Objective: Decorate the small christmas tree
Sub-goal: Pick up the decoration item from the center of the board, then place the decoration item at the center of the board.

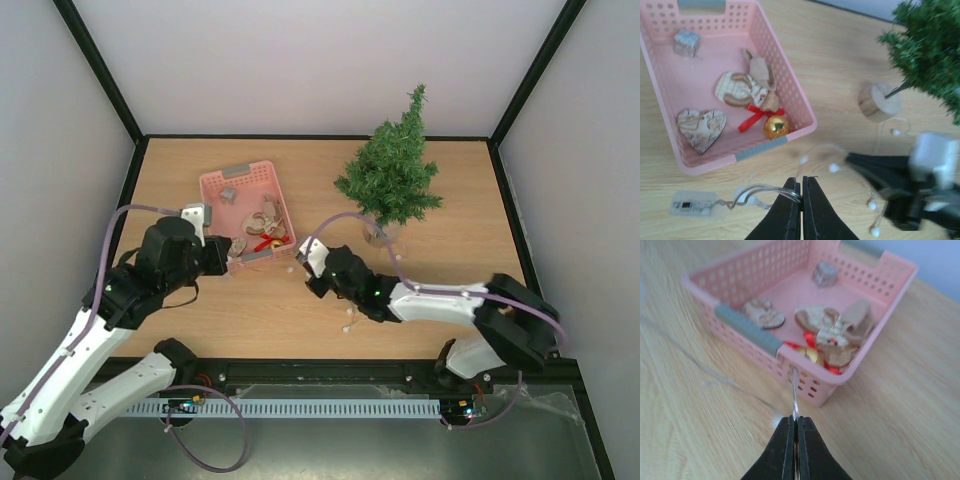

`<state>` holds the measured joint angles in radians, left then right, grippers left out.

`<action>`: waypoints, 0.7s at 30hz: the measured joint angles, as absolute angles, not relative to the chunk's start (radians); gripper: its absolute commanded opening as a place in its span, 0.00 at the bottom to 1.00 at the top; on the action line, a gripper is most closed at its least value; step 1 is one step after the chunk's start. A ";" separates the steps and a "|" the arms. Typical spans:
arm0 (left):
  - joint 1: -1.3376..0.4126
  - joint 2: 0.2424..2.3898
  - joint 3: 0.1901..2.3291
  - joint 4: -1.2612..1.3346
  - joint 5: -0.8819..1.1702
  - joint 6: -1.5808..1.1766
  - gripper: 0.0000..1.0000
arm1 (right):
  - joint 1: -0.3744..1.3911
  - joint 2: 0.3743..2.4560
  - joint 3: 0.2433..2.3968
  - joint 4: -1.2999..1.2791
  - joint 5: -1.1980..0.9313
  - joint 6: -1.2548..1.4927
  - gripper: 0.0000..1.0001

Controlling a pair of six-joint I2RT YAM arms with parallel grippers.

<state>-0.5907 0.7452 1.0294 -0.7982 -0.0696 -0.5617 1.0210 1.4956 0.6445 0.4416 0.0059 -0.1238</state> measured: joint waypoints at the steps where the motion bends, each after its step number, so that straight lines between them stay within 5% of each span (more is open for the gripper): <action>1: -0.591 0.751 1.017 -0.798 -0.068 -0.565 0.02 | 1.021 1.448 0.640 0.414 0.011 -0.104 0.02; 11: -0.591 0.788 0.839 -0.755 -0.022 -0.603 0.04 | 1.047 0.935 0.631 0.070 0.014 0.072 0.02; 16: -0.591 0.830 0.729 -0.703 0.031 -0.626 0.42 | 1.047 0.860 0.604 0.039 -0.048 0.142 0.02; 21: -0.590 0.856 0.757 -0.672 0.102 -0.548 0.49 | 1.048 0.877 0.593 0.025 -0.131 0.166 0.02</action>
<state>-0.5903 0.8558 0.7567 -0.6720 0.1024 -0.5484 1.0477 0.8772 0.5934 0.0250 -0.1314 0.1658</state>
